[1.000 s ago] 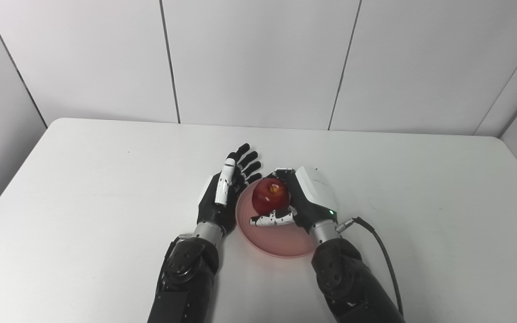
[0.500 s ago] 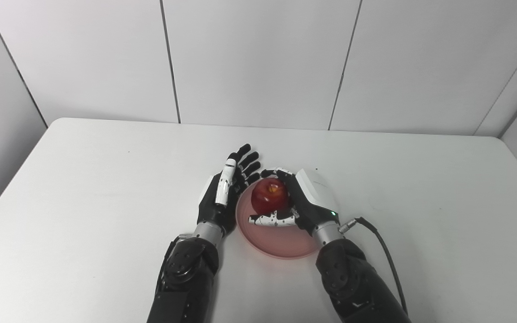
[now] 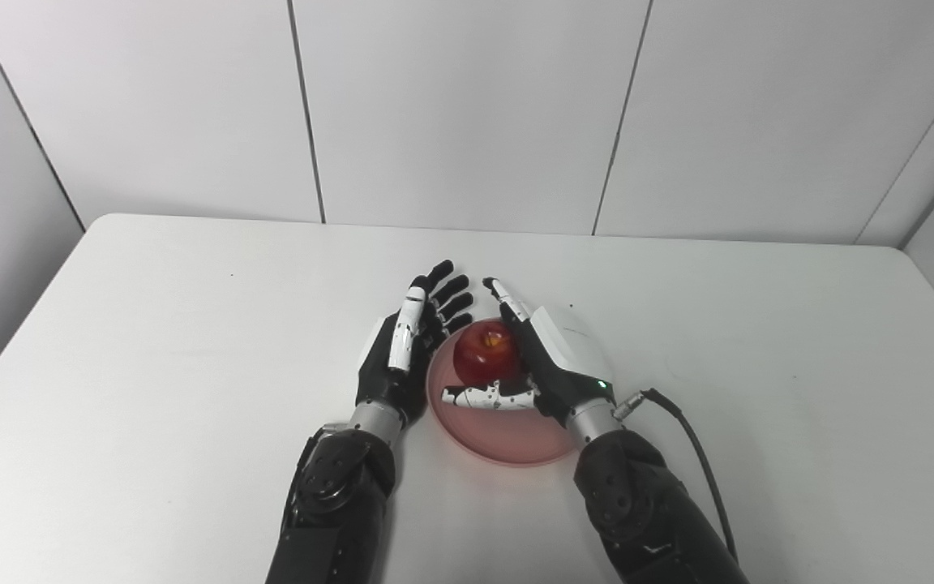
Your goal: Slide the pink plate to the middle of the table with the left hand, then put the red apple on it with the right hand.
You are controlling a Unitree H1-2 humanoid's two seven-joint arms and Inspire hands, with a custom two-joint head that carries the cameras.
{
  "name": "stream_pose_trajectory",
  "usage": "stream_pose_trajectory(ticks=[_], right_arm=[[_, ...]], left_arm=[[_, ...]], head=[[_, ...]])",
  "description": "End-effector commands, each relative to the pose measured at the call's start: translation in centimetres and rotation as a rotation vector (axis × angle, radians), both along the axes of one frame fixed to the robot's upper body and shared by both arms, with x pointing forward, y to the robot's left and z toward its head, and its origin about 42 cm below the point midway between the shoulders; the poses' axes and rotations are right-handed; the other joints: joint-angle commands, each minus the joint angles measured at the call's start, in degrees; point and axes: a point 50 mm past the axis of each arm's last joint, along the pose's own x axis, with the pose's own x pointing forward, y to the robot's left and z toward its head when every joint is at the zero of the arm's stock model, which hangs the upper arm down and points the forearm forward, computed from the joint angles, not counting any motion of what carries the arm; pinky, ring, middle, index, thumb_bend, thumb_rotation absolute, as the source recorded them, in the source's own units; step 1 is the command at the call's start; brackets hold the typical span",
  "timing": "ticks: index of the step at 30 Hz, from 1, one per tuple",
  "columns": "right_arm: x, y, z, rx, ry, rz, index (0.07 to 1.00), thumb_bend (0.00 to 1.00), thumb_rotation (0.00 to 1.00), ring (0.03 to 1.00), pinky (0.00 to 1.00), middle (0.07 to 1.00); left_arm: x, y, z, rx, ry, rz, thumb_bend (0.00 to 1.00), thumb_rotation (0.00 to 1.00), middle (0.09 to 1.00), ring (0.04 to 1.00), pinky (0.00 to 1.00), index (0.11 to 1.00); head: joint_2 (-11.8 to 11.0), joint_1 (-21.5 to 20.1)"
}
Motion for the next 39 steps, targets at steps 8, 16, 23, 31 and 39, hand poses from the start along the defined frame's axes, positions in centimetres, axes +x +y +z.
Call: stream_pose_trajectory(ticks=[8, 16, 23, 31, 39], right_arm=[[-0.3, -0.7, 5.2, 0.079, -0.192, 0.016, 0.954, 1.0, 0.55, 0.901, 0.82, 0.93], [-1.5, -2.0, 9.2, 0.124, -0.292, -0.015, 0.94, 1.0, 0.54, 0.863, 0.77, 0.905], [-2.0, -3.8, 11.2, 0.216, -0.317, -0.02, 0.934, 1.0, 0.49, 0.87, 0.78, 0.91], [-2.0, -6.2, 10.0, 0.324, -0.328, -0.104, 0.94, 1.0, 0.62, 0.898, 0.82, 0.915], [-2.3, -7.8, 7.1, 0.437, -0.321, -0.183, 0.949, 1.0, 0.83, 0.881, 0.81, 0.907]], left_arm=[[-0.6, 0.7, -1.2, -0.003, 0.057, -0.003, 0.38, 1.0, 0.919, 0.92, 0.91, 0.911], [-0.6, 0.6, -1.3, -0.021, 0.055, 0.012, 0.38, 1.0, 0.907, 0.913, 0.89, 0.882], [-0.6, 0.7, -1.3, -0.005, 0.057, 0.013, 0.37, 1.0, 0.912, 0.907, 0.89, 0.887], [-0.6, 0.8, -1.4, 0.006, 0.063, 0.019, 0.38, 1.0, 0.898, 0.895, 0.89, 0.89], [-0.6, 0.9, -1.4, 0.011, 0.055, 0.012, 0.38, 1.0, 0.912, 0.906, 0.9, 0.898]], head=[[-0.2, -0.2], [-0.2, -0.3], [-0.3, -0.4], [-0.3, -0.3], [-0.3, 0.0]])
